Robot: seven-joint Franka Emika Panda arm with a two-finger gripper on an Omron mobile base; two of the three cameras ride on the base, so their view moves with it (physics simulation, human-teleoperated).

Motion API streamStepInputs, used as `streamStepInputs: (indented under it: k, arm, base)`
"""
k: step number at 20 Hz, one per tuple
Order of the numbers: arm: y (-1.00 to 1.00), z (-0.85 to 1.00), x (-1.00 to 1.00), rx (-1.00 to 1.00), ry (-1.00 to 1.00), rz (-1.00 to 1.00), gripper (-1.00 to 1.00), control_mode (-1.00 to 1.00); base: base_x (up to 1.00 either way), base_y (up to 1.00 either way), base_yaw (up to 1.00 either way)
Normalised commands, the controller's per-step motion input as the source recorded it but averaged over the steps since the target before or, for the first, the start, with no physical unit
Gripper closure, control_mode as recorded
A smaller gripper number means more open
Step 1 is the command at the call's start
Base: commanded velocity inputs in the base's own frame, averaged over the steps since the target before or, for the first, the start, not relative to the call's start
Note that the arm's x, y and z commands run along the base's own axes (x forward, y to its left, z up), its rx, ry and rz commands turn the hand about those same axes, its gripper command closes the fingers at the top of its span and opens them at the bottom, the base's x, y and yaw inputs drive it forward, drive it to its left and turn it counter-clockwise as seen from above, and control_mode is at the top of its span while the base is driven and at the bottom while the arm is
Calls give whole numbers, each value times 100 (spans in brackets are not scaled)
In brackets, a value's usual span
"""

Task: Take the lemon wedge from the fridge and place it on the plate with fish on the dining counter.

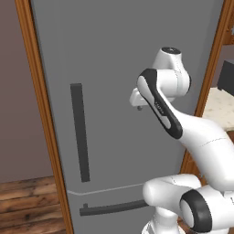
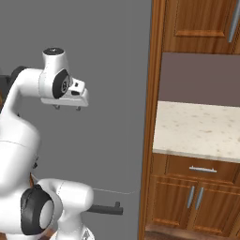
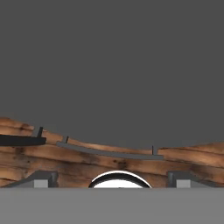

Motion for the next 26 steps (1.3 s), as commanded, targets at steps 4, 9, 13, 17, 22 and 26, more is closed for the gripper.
streamStepInputs:
  k: [4,9,13,17,22,26]
  arm:
    - [45,-38,-21,0,3,1,-100,-100]
    - [5,-45,-86,0,0,0,-100,-100]
    - [0,-15,-94,0,-7,0,-100,-100]
    - [0,0,-17,0,-4,0,-100,-100]
    - [-16,0,52,3,-1,0,-100,-100]
    - [-40,8,59,7,-1,0,-100,-100]
  base:
    - [0,0,0]
    - [0,0,0]
    - [0,0,0]
    - [0,0,0]
    - [0,0,0]
    - [0,0,0]
